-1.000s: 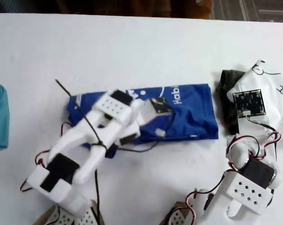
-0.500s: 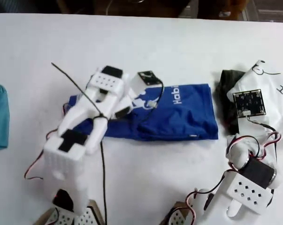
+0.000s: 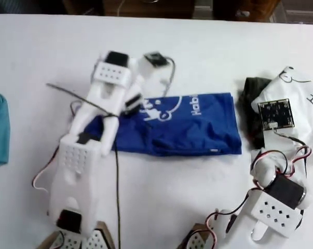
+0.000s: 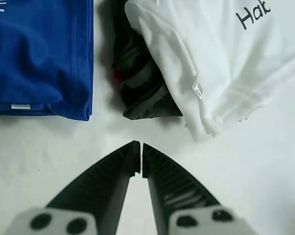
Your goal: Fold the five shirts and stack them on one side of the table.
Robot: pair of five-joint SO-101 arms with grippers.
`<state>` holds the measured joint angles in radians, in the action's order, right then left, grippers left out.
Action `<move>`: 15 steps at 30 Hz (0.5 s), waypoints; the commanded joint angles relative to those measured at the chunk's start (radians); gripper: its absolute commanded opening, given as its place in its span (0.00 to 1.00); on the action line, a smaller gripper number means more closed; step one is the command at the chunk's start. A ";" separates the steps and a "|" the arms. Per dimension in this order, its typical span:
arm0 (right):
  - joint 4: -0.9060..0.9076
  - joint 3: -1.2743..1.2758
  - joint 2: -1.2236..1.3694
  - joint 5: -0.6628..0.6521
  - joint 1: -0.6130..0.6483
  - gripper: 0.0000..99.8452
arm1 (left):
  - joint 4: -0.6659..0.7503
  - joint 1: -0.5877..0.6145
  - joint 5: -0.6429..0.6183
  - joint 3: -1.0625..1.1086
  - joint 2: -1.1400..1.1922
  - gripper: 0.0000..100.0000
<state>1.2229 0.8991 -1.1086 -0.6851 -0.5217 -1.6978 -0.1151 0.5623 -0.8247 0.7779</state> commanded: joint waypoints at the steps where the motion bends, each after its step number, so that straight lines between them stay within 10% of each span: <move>1: -0.013 -0.023 -0.005 -0.009 -0.004 0.02 | -0.043 0.051 -0.021 -0.180 0.014 0.18; 15: -0.018 -0.017 -0.007 -0.008 -0.004 0.02 | -0.094 0.158 -0.034 0.196 -0.250 0.10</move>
<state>1.2229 0.8991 -1.1086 -0.6851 -0.5217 -1.7699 0.0368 0.5363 -0.7679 0.6920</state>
